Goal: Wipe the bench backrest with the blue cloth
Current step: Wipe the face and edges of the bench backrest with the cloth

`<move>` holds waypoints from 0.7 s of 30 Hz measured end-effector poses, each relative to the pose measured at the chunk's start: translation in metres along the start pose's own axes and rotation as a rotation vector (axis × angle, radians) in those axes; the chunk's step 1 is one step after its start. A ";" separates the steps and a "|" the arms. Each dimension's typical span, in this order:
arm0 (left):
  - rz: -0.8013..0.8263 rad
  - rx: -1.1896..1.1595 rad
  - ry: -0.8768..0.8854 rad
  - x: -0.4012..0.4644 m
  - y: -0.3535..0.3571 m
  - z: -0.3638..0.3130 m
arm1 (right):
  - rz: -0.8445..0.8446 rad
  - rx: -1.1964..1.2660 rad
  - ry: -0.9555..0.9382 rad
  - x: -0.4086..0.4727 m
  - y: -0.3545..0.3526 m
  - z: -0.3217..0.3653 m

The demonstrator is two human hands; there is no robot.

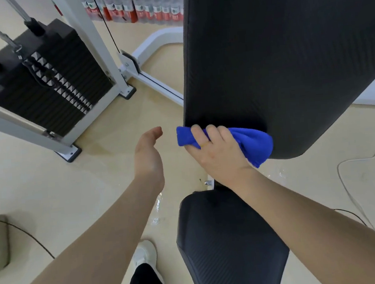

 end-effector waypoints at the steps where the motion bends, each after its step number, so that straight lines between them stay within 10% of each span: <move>1: -0.021 0.011 0.001 0.002 -0.004 0.001 | 0.060 0.009 -0.067 -0.010 0.009 0.010; 5: -0.011 0.076 0.050 -0.001 -0.012 0.007 | 0.300 0.011 -0.300 -0.040 0.032 0.033; 12: 0.128 0.121 0.074 -0.026 0.022 0.014 | 0.026 -0.051 -0.207 -0.042 0.003 -0.041; 18: 0.130 0.176 0.041 -0.032 0.025 0.034 | 0.410 -0.060 -0.316 -0.130 0.042 -0.049; 21: 0.131 0.173 0.023 -0.040 0.028 0.037 | 0.296 -0.022 -0.250 -0.117 0.028 -0.052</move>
Point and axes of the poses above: each hand's wrist, its own x-axis towards the middle knuckle, its own y-axis out of the palm, z = x × y, the point moved 9 cm from there along x, towards the middle knuckle, and after that the axes turned 12 degrees about -z, right-handed, at the moved point
